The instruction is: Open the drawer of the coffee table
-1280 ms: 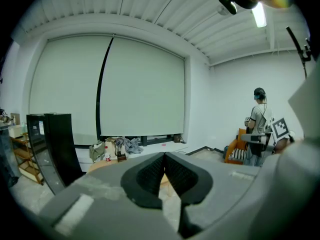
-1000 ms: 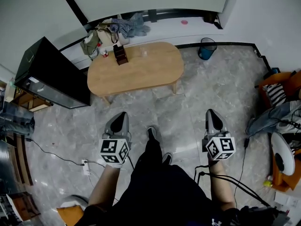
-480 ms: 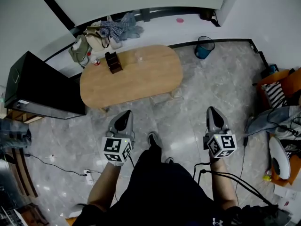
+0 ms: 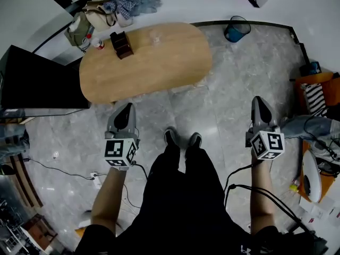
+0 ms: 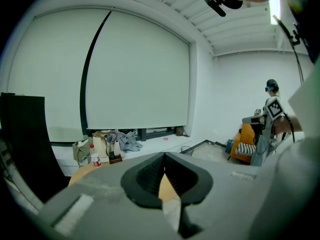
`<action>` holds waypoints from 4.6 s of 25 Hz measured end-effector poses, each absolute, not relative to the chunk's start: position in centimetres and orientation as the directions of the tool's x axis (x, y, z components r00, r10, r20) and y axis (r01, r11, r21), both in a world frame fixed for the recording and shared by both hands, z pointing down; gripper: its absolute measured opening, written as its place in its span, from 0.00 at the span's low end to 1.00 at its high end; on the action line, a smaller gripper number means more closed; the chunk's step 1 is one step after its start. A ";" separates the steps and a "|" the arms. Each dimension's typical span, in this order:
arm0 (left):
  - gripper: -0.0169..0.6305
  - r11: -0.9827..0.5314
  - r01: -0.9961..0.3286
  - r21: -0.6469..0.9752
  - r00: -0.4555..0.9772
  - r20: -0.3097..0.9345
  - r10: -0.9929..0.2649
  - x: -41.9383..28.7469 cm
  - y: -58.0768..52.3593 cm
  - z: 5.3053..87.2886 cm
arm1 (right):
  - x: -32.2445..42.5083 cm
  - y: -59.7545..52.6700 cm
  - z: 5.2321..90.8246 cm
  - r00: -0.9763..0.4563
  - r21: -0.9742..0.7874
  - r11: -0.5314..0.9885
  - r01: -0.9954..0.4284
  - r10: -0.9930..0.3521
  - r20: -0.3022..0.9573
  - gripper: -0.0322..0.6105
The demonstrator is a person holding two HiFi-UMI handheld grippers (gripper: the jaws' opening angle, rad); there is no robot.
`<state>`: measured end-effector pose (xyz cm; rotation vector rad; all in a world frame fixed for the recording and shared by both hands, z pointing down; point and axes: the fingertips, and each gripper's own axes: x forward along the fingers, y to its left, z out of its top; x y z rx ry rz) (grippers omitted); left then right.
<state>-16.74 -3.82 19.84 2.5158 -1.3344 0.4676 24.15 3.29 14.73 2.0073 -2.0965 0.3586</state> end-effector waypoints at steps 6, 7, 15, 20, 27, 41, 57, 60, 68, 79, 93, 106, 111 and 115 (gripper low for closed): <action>0.03 -0.525 -0.851 0.003 0.477 0.422 -0.771 -16.0 -8.0 24.1 | 27.9 -2.0 20.3 -0.064 -0.016 0.062 -0.998 -0.937 0.343 0.05; 0.03 -0.522 -0.853 0.001 0.472 0.428 -0.771 -15.7 -8.4 24.8 | 28.6 -2.8 21.4 -0.064 -0.027 0.059 -0.998 -0.935 0.350 0.05; 0.03 -0.544 -0.839 -0.014 0.466 0.497 -0.732 -11.9 -10.0 34.3 | 29.8 -6.7 33.0 -0.129 -0.097 0.096 -0.991 -0.891 0.435 0.05; 0.03 -0.544 -0.838 0.049 0.475 0.556 -0.682 -10.6 -8.6 42.2 | 27.4 -7.7 40.2 -0.223 -0.129 0.183 -0.975 -0.841 0.493 0.05; 0.03 -0.567 -0.815 0.123 0.524 0.577 -0.627 -9.0 -6.6 51.3 | 25.9 -8.2 47.6 -0.264 -0.144 0.222 -0.964 -0.839 0.476 0.05; 0.23 -0.469 -0.796 0.383 0.602 0.580 -0.549 -8.4 -7.2 67.8 | 22.4 -8.1 61.0 -0.333 -0.177 0.282 -0.943 -0.807 0.488 0.10; 0.48 -0.344 -0.604 0.719 0.724 0.314 -0.614 -9.7 -14.2 80.1 | 20.1 -13.4 73.2 -0.484 -0.223 0.431 -0.874 -0.749 0.452 0.32; 0.54 -0.354 -0.544 0.761 0.746 0.246 -0.619 -9.9 -15.5 79.6 | 19.7 -14.2 73.4 -0.489 -0.235 0.429 -0.872 -0.759 0.430 0.38; 0.58 -0.395 -0.430 0.812 0.782 0.116 -0.612 -10.1 -17.1 78.1 | 18.9 -16.0 73.1 -0.491 -0.241 0.428 -0.871 -0.775 0.398 0.50; 0.58 -0.346 -0.431 0.833 0.765 0.134 -0.630 -10.1 -14.8 78.6 | 18.3 -14.7 72.9 -0.515 -0.220 0.467 -0.857 -0.750 0.414 0.50; 0.56 -0.290 -0.943 0.166 0.328 0.622 -0.711 -18.3 -12.1 76.9 | 18.1 -12.7 73.4 -0.501 -0.258 0.433 -0.864 -0.691 0.520 0.50; 0.47 -0.370 -0.918 0.145 0.374 0.628 -0.682 -15.3 -13.2 75.3 | 18.2 -12.6 73.9 -0.489 -0.248 0.428 -0.869 -0.665 0.565 0.51; 0.47 -0.366 -0.917 0.157 0.372 0.668 -0.645 -15.2 -10.7 75.1 | 18.2 -10.1 73.6 -0.477 -0.247 0.415 -0.876 -0.660 0.581 0.51; 0.47 -0.365 -0.915 0.168 0.374 0.692 -0.618 -15.6 -8.4 75.0 | 17.8 -7.7 73.6 -0.474 -0.253 0.410 -0.876 -0.644 0.601 0.51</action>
